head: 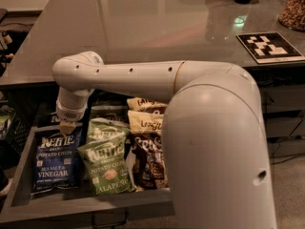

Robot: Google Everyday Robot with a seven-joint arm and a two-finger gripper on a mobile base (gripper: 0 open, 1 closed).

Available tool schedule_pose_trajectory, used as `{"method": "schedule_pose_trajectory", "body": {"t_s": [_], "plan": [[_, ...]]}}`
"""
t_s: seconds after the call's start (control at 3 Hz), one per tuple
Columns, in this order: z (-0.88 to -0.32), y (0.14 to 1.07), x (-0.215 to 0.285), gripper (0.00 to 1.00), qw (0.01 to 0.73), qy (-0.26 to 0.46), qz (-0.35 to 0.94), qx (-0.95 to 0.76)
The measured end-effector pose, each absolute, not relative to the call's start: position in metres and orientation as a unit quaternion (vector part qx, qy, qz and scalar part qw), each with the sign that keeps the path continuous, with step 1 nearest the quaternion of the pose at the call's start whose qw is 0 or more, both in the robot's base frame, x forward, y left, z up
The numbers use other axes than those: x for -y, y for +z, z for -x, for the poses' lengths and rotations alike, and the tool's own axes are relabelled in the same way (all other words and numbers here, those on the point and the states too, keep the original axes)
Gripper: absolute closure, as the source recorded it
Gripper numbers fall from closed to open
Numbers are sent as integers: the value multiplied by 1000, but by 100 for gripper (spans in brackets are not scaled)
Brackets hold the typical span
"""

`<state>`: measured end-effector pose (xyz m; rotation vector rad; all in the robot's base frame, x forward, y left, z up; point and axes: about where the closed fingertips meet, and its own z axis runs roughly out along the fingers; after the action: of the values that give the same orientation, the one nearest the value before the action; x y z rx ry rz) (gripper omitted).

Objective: Pick blue chip bag from top drawer and place on counter

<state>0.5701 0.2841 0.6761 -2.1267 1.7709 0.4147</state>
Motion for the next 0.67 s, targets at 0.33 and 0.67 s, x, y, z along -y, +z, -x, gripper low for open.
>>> {"method": "schedule_pose_trajectory", "body": {"t_s": [0.33,0.67], "plan": [[-570,676,-284,100,171,146,749,-624],[-567,681,-281,100,179,152,746,-623]]}}
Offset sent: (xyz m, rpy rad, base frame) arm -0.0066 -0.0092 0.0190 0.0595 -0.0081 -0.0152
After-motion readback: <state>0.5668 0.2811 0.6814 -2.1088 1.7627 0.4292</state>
